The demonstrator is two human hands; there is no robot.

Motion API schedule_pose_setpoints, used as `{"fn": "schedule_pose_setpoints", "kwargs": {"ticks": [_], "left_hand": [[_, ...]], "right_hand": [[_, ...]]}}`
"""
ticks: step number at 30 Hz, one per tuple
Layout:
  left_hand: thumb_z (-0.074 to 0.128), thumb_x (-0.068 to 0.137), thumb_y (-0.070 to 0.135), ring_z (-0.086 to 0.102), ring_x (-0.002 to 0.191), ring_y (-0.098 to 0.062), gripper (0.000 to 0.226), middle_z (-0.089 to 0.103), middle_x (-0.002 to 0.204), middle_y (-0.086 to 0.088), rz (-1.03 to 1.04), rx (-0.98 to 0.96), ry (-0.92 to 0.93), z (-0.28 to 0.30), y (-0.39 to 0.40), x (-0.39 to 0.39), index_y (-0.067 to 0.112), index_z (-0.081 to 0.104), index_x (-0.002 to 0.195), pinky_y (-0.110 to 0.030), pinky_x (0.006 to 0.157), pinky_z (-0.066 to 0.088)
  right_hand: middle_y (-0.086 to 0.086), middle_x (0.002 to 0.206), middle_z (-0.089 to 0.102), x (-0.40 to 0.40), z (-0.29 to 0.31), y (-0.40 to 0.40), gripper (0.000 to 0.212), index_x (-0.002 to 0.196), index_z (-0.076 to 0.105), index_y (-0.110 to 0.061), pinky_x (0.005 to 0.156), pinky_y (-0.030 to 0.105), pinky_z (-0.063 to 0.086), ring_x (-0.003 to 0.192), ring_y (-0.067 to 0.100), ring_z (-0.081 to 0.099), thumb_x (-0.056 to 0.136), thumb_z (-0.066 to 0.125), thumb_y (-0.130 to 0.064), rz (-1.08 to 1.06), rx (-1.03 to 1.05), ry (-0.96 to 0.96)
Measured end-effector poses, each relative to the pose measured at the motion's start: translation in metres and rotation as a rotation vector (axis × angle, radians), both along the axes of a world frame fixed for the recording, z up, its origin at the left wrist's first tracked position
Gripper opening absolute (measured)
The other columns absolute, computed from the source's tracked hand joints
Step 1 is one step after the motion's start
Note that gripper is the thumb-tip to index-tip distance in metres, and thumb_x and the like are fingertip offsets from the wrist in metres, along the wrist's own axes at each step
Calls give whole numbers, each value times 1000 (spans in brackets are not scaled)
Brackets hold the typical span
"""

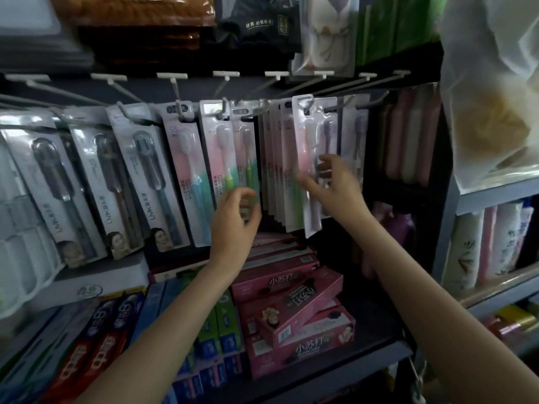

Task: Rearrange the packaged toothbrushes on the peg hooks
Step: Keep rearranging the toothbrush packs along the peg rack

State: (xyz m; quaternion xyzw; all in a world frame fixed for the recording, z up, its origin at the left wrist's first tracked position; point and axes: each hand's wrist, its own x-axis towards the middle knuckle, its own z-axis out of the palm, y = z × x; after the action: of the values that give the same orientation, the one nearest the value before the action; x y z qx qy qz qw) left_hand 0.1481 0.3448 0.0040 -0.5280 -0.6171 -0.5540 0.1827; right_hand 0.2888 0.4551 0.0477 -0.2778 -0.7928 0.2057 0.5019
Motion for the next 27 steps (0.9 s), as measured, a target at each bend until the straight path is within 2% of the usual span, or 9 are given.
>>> {"fn": "schedule_pose_setpoints", "kwargs": {"ticks": [3,6,9,13,16,20,23,25,27], "left_hand": [[57,88,7,49,91,-6,16,45,102,5,76,-25,40,-6,-14,-13,10,57,104,-14,79,37],[56,88,8,50,92,-7,18,43,102,7,87,-49,28,-5,-21,-21,11,57,106,-19,80,41],[56,89,9,52,93,-7,21,50,104,4,42,-80,49,-6,-21,-17,10,57,110,-18,81,42],[59,88,19,53,103,-9,33,57,116,-1,-42,-131,48,-5,0,1,10,54,119,-21,89,43],[61,87,22,53,109,-13,39,57,120,-3,-78,-142,-33,6,27,17,8,51,122,-24,93,43],[64,86,20,59,95,-16,27,61,99,-1,-128,-123,-247,19,56,33,7,57,109,-22,82,46],[65,85,18,60,82,-12,18,60,86,4,-145,-121,-314,21,66,37,7,61,98,-20,74,48],[66,84,19,56,78,-7,23,59,86,5,-161,-118,-301,22,67,41,7,61,103,-12,66,45],[66,85,22,55,82,-8,32,59,92,3,-149,-101,-298,23,67,42,7,58,112,-13,67,42]], "right_hand": [[11,128,48,-14,-9,-2,73,135,34,-8,84,25,39,111,21,50,78,71,-36,-4,-112,-21],[11,128,51,-17,-14,2,63,133,38,-5,83,22,37,114,23,50,82,68,-27,-29,-179,36],[9,124,52,-11,-17,5,60,131,41,-6,82,22,38,110,21,51,82,69,-25,-17,-182,59],[7,116,52,2,-22,11,62,130,42,-8,77,20,36,97,13,47,79,72,-23,-34,-147,39],[6,115,51,15,-25,14,62,127,44,-10,79,24,39,96,15,48,76,75,-25,-33,-121,19],[6,114,51,27,-25,18,63,127,46,-11,78,22,39,93,15,49,73,77,-24,-55,-92,-22],[11,119,51,33,-22,21,62,126,48,-8,78,19,37,92,15,50,73,77,-21,-87,-50,-32],[12,119,51,35,-20,23,62,126,49,-7,78,18,37,91,14,49,73,77,-20,-95,-41,-39],[12,118,51,35,-19,23,61,125,50,-7,77,17,36,91,14,50,73,78,-20,-96,-38,-46]]}}
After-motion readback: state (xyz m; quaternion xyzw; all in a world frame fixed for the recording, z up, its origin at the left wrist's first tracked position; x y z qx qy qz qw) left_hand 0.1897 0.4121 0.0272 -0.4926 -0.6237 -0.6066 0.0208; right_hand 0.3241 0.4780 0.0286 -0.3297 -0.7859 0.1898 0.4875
